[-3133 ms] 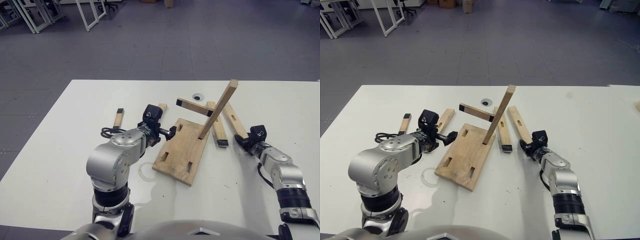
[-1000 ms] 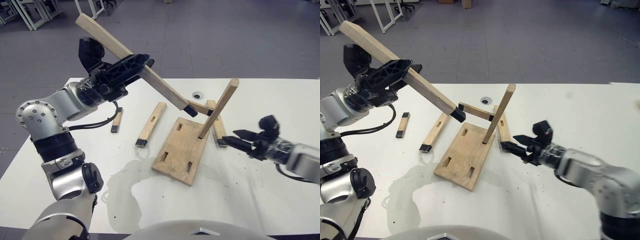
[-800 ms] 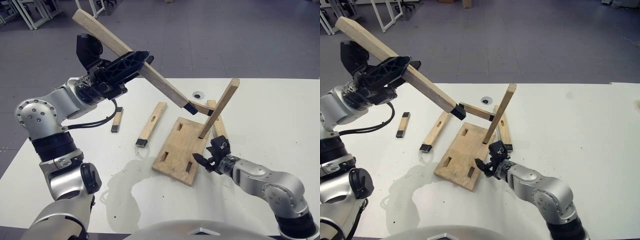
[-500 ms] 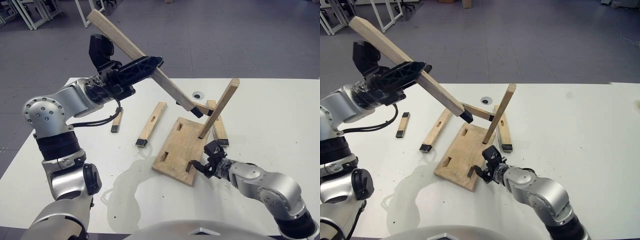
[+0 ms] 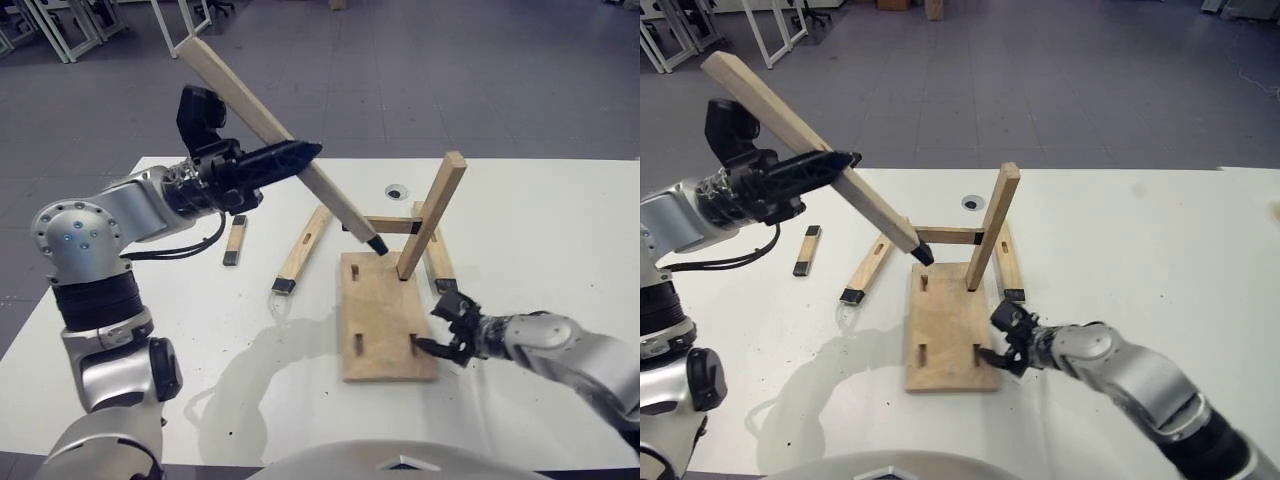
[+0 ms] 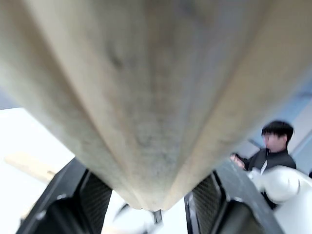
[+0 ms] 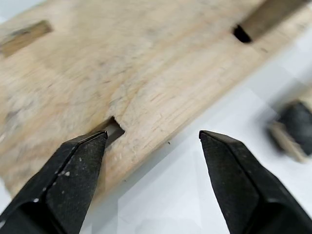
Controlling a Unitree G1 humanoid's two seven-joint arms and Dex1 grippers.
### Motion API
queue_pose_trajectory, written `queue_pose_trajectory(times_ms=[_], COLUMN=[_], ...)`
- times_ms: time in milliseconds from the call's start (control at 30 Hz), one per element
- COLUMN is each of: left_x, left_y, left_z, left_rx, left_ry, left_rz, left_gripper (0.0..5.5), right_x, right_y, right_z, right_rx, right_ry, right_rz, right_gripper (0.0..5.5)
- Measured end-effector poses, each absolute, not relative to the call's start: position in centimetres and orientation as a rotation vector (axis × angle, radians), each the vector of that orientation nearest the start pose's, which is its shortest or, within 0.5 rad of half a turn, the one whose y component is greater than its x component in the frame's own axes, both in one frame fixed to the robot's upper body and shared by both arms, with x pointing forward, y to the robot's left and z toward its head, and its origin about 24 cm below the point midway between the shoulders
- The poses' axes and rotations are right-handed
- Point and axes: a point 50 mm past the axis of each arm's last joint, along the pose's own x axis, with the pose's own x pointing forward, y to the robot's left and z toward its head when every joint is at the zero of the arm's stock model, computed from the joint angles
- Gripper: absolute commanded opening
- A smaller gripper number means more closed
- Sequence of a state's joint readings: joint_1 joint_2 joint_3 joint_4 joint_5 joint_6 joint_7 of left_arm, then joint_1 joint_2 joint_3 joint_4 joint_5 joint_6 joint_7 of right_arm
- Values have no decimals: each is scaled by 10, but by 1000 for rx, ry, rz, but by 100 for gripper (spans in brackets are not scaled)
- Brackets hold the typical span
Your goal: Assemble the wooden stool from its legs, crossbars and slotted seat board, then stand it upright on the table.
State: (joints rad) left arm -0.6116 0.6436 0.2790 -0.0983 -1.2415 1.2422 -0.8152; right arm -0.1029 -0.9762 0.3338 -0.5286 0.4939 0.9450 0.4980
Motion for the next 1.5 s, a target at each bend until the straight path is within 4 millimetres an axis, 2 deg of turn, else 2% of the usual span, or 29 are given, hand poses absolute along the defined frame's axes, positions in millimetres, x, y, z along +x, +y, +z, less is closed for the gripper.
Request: queue_pose_trajectory(times_ms=[67, 167, 233, 333, 467, 533, 633, 733, 1133, 1500], left_x=[261, 267, 274, 273, 255, 252, 257, 263, 272, 274], left_y=[183, 180, 173, 162, 162, 165, 169, 167, 160, 156], left_z=[214, 192, 185, 169, 136, 127, 120, 109, 97, 88], left_rx=[-356, -238, -213, -273, -247, -215, -165, -193, -268, -236], left_ry=[296, 213, 128, 76, 222, 260, 249, 251, 215, 222], left_rz=[-1345, -1305, -1261, -1248, -1305, -1299, -1254, -1185, -1106, -1111], left_gripper=[206, 206, 206, 206, 206, 206, 206, 206, 206, 206], right_x=[218, 221, 222, 224, 226, 226, 226, 225, 226, 228], right_y=[-206, -206, -206, -206, -207, -208, -208, -208, -207, -206], right_z=[83, 84, 84, 84, 84, 84, 84, 83, 83, 82], right_rx=[-540, -591, -617, -622, -635, -628, -624, -624, -652, -659], right_ry=[801, 773, 759, 753, 749, 750, 745, 740, 733, 731], right_rz=[792, 864, 899, 925, 939, 939, 934, 929, 931, 935], right_gripper=[347, 347, 347, 347, 347, 347, 347, 347, 347, 347])
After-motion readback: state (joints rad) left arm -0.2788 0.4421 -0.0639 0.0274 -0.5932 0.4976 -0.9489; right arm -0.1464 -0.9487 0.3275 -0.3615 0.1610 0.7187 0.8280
